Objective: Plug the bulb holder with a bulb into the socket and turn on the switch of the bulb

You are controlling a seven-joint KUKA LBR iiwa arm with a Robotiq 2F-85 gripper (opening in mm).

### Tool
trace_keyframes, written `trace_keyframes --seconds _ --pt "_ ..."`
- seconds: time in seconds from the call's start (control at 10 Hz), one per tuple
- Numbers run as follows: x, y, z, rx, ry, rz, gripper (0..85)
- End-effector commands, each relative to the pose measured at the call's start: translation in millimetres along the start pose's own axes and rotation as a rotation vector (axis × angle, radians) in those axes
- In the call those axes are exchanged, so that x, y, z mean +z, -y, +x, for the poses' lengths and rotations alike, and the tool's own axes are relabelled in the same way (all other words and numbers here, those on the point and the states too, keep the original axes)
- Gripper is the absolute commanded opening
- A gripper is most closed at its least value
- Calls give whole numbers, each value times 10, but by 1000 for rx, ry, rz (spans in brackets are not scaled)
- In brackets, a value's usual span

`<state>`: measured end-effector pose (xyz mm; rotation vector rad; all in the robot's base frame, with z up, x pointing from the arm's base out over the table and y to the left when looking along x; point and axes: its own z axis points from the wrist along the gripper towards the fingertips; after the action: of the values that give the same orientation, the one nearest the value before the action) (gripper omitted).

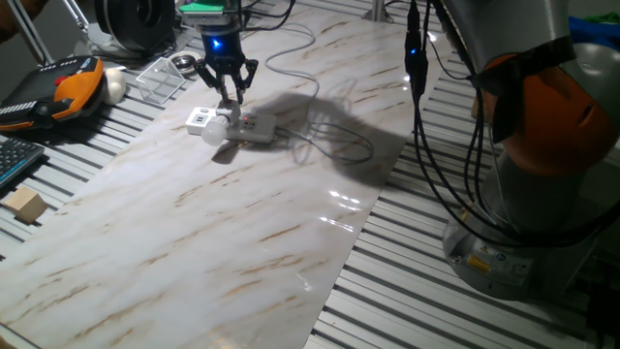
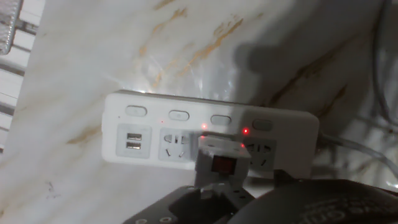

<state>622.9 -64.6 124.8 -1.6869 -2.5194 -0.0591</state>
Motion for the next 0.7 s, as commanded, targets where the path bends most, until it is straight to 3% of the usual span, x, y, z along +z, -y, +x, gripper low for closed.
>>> trace_keyframes --seconds 0.0,0.2,0.3,0.6 --pt "-2 -2 -18 -10 4 5 510" --pt "4 0 -25 -9 4 7 510" --pt "12 12 -40 -9 -1 10 680" --pt "34 51 -95 -25 -12 12 680"
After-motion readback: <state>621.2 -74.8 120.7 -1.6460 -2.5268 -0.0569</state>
